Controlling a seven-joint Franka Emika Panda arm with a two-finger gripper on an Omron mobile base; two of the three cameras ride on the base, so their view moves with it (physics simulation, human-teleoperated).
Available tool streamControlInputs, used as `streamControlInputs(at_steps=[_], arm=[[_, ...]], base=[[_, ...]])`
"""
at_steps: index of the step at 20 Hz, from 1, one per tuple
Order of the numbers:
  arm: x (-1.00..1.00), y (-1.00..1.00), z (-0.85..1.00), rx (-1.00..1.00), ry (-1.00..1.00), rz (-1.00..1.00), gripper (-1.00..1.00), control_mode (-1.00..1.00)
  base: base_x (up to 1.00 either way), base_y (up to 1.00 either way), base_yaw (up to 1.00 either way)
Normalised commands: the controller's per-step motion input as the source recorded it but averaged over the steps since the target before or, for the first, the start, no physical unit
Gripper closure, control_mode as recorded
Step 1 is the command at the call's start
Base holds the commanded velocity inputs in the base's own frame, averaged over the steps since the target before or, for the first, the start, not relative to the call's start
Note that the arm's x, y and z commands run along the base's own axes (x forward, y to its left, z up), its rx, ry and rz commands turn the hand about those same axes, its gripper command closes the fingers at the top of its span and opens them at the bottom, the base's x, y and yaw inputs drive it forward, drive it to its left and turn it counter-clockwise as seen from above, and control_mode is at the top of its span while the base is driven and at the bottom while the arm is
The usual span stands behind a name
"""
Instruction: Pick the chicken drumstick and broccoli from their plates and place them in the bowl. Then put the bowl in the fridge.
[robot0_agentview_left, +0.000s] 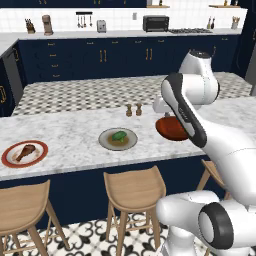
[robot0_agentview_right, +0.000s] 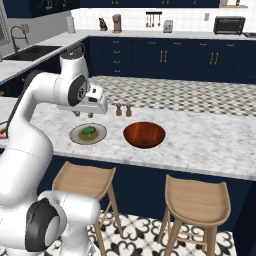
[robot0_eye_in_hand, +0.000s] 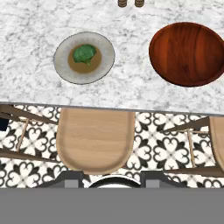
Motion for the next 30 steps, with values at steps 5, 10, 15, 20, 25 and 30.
streamControlInputs(at_steps=[5, 10, 15, 20, 25, 30], arm=[[0.31, 0.33, -0.01, 0.0, 0.0, 0.0, -1.0, -1.0], [0.84, 0.7, -0.05, 0.0, 0.0, 0.0, -1.0, -1.0], [1.0, 0.41, -0.4, 0.07, 0.01, 0.0, -1.0, -1.0], [0.95, 0.0, -0.57, 0.07, 0.15, -0.3, -1.0, -1.0], [0.87, 0.01, -0.73, 0.05, 0.23, -0.29, -1.0, -1.0], [0.65, 0.17, -0.57, 0.08, 0.17, -0.01, -1.0, -1.0]], base=[[0.0, 0.0, 0.0], [0.0, 0.0, 0.0], [0.0, 0.0, 0.0], [0.0, 0.0, 0.0], [0.0, 0.0, 0.0], [0.0, 0.0, 0.0]])
